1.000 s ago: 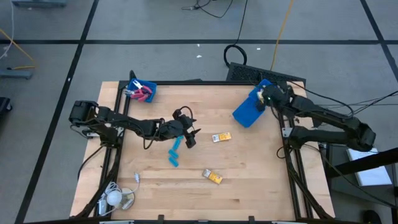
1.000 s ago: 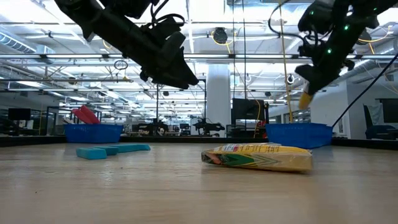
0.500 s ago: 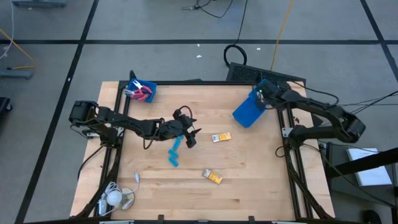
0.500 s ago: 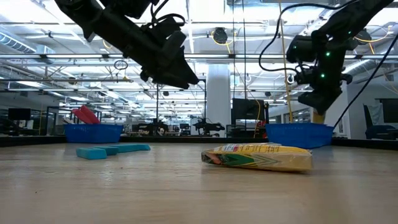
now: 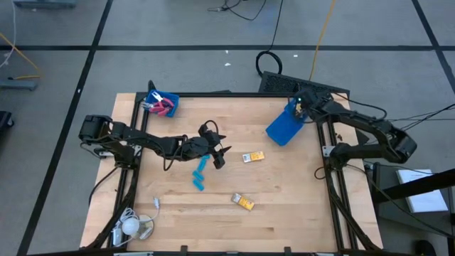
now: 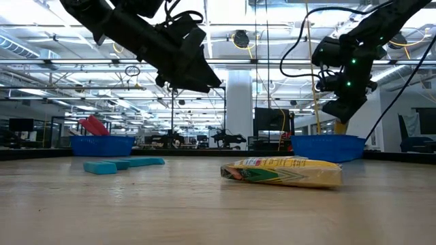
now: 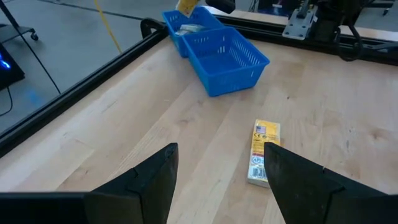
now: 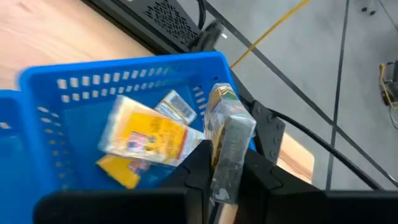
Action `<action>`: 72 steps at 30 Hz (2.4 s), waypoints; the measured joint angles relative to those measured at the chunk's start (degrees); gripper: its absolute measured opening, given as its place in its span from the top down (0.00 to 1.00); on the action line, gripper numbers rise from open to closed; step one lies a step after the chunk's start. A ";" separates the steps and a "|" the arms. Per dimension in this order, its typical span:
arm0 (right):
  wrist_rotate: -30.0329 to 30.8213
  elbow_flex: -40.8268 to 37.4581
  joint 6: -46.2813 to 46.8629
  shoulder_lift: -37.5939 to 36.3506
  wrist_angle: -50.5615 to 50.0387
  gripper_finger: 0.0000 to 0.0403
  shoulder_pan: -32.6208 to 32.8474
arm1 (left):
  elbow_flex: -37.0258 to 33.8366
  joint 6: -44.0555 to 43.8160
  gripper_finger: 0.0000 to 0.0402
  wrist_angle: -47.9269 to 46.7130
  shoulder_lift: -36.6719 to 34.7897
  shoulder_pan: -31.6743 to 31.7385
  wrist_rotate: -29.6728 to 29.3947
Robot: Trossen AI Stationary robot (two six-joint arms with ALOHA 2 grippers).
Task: Pick & Place School Supplies
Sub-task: Put the yellow crayon box into the top right blue basket
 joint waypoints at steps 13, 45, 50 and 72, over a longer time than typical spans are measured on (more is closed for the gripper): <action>-8.97 -0.02 0.49 0.00 -0.27 0.67 -3.75 | 0.00 0.00 0.40 0.00 0.00 0.00 0.00; -47.97 -0.05 7.46 -1.77 28.28 0.40 23.67 | -0.02 -0.02 0.40 0.00 0.00 0.01 -0.04; -47.88 -0.04 6.43 -1.77 33.12 0.40 30.70 | -0.02 0.00 0.40 0.00 0.00 0.00 -0.04; -32.93 -8.63 -0.73 13.28 40.75 0.40 44.17 | -0.04 -0.02 0.40 1.58 0.00 0.00 -0.05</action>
